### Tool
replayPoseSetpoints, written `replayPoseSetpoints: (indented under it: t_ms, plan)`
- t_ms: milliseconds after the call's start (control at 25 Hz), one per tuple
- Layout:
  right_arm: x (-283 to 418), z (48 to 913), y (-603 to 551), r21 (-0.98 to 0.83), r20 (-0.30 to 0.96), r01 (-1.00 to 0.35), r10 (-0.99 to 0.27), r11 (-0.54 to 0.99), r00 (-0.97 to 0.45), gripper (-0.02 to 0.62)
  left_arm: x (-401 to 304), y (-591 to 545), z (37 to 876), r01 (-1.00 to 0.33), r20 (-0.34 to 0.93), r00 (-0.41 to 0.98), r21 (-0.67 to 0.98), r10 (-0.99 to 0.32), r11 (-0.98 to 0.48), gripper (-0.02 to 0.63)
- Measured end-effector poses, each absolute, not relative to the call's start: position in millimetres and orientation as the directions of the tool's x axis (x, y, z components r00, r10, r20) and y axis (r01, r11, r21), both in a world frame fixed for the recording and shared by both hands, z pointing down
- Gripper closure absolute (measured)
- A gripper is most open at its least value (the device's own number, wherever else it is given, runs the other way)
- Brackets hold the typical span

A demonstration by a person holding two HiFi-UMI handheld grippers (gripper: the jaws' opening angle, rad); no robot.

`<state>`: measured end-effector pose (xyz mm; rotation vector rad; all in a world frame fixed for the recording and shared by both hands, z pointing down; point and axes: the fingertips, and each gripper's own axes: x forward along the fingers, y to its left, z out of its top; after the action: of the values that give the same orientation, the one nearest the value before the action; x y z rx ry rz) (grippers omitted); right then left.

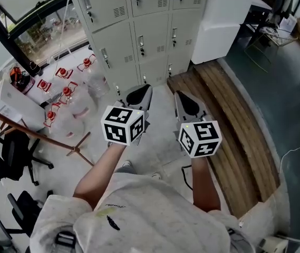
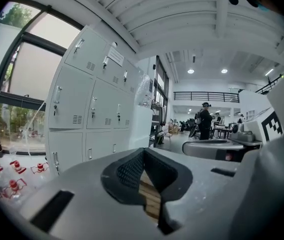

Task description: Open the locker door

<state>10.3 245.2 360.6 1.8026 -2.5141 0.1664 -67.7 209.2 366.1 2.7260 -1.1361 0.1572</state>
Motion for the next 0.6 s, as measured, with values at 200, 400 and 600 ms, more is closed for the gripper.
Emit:
replayPoseSetpoints:
  t_ms: [200, 400, 600]
  plan:
    - [14, 369, 236, -0.075, 0.109, -0.938, -0.932, 0.338, -0.345, 0.595, -65, 199, 368, -0.726, 0.179, 0.687, 0.116, -0.704, -0.678, 0.600]
    - [16, 375, 213, -0.085, 0.119, -0.938, -0.931, 0.336, -0.345, 0.595, -66, 176, 376, -0.728, 0.196, 0.684, 0.122, -0.703, -0.675, 0.600]
    - [13, 380, 174, -0.071, 0.142, -0.944, -0.933, 0.323, -0.330, 0.595, -70, 136, 382, -0.720, 0.192, 0.694, 0.148, -0.694, -0.678, 0.600]
